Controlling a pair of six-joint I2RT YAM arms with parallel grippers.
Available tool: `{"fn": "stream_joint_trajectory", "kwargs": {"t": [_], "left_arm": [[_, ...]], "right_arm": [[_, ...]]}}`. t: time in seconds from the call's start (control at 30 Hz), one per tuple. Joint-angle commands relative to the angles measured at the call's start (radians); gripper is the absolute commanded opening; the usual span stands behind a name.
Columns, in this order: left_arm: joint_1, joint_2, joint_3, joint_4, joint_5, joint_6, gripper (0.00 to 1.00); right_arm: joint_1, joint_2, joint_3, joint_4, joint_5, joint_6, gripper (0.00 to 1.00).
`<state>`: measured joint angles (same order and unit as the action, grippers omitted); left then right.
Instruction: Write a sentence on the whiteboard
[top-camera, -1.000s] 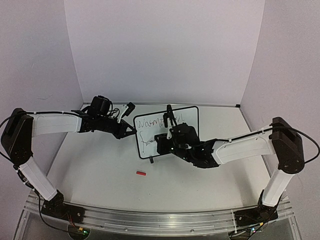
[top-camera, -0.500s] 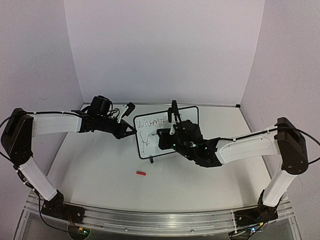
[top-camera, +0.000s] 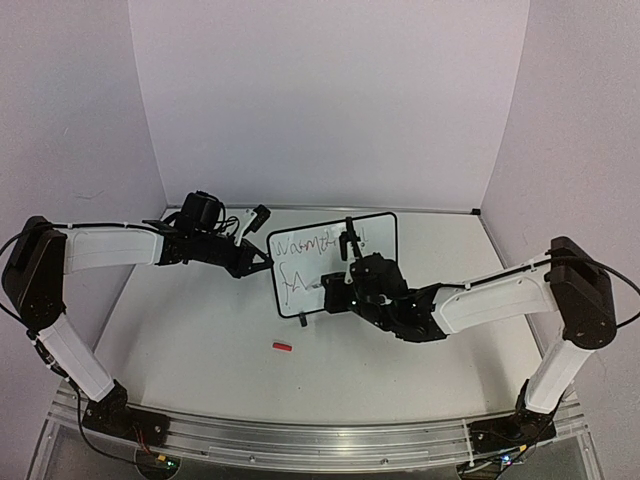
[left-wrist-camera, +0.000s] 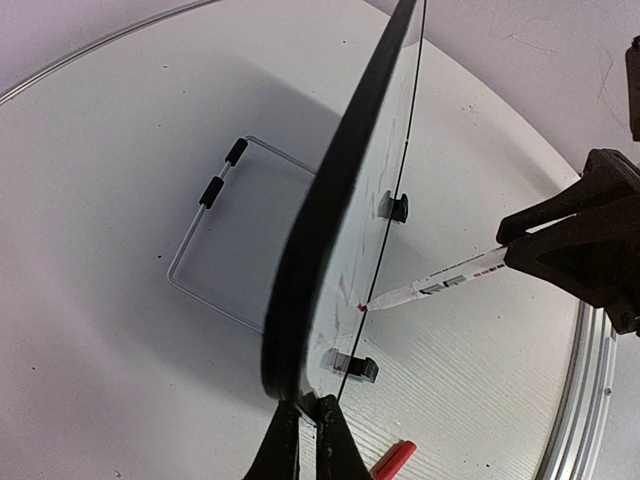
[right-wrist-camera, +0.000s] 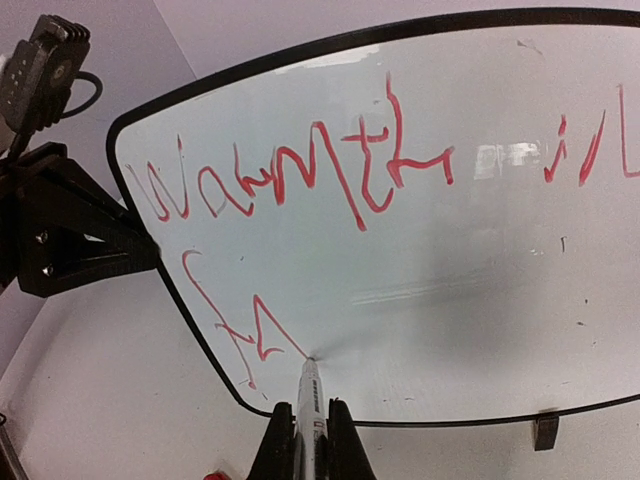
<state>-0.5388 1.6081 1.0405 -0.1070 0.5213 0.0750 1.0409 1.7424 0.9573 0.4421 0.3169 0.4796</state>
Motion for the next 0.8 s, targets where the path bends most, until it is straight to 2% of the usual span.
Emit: {"fn": "stream_joint_trajectory", "kwargs": {"t": [0.0, 0.47, 0.77], "left_arm": [[-0.002, 0.011, 0.021, -0.047, -0.048, 0.035, 0.0], [-0.003, 0.01, 0.02, -0.045, -0.048, 0.035, 0.0], [-0.003, 0.006, 0.017, -0.043, -0.051, 0.035, 0.0]], "right_arm": [[-0.006, -0.001, 0.007, 0.007, -0.003, 0.015, 0.0], [-0.007, 0.019, 0.032, -0.019, 0.006, 0.008, 0.0], [-0.005, -0.071, 0.014, -0.059, 0.032, -0.013, 0.0]]}}
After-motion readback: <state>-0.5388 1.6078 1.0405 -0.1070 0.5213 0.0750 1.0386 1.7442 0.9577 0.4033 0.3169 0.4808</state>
